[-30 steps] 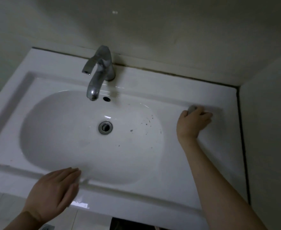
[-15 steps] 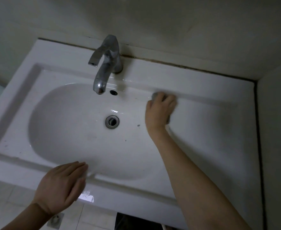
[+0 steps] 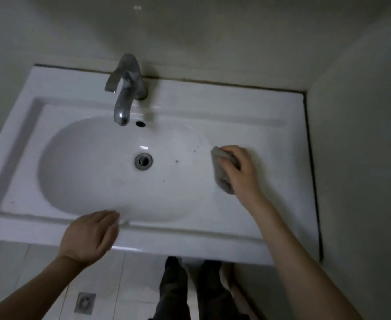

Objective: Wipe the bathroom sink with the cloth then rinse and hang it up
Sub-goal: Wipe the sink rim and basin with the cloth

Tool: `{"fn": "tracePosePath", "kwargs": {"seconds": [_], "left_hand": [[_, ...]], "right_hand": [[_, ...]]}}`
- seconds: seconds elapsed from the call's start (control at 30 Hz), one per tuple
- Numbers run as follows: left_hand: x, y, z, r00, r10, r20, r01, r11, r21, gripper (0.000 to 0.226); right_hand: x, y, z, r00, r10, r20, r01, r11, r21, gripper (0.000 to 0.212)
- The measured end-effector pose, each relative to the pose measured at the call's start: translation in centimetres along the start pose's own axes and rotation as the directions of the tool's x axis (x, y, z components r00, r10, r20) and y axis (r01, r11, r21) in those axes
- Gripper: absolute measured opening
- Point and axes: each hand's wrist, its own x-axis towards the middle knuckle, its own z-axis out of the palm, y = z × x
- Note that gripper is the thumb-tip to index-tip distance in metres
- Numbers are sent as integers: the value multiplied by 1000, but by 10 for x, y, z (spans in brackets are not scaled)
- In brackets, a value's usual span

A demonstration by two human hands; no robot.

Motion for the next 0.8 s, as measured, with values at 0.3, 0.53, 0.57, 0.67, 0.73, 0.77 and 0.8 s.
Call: {"fn": "tracePosePath", "kwargs": {"seconds": [0.3,0.53,0.57,0.67,0.73,0.77,0.8], "left_hand": [[2,-6,8,999,27,-43,-26,1000,10,54],[0,-8,13,987,82,-142,-80,997,19,42],[0,-8,13,985,87,-147,-85,996,17,41],[-1,-9,13,984,101,-144,-102,995,0,41],[-1,-11,14,982,111,-154,-114,993,-9,41],[-1,-11,15,981,110,-162,-113,994,-10,42],[0,-12,17,980,111,-167,-113,994,-6,42]], "right_hand": [[-172,90,-89,895,-100,-435,-267,661,-701,30],[-171,41,83,902,-182,-391,-177,671,-720,22],[-171,30,115,923,-190,-333,-120,681,-722,22],[-179,4,176,958,-225,-178,30,695,-718,20],[-182,7,167,959,-267,-96,118,685,-719,19],[-183,11,149,953,-290,-83,143,678,-721,17],[-184,20,125,949,-293,-113,123,677,-726,14]]}}
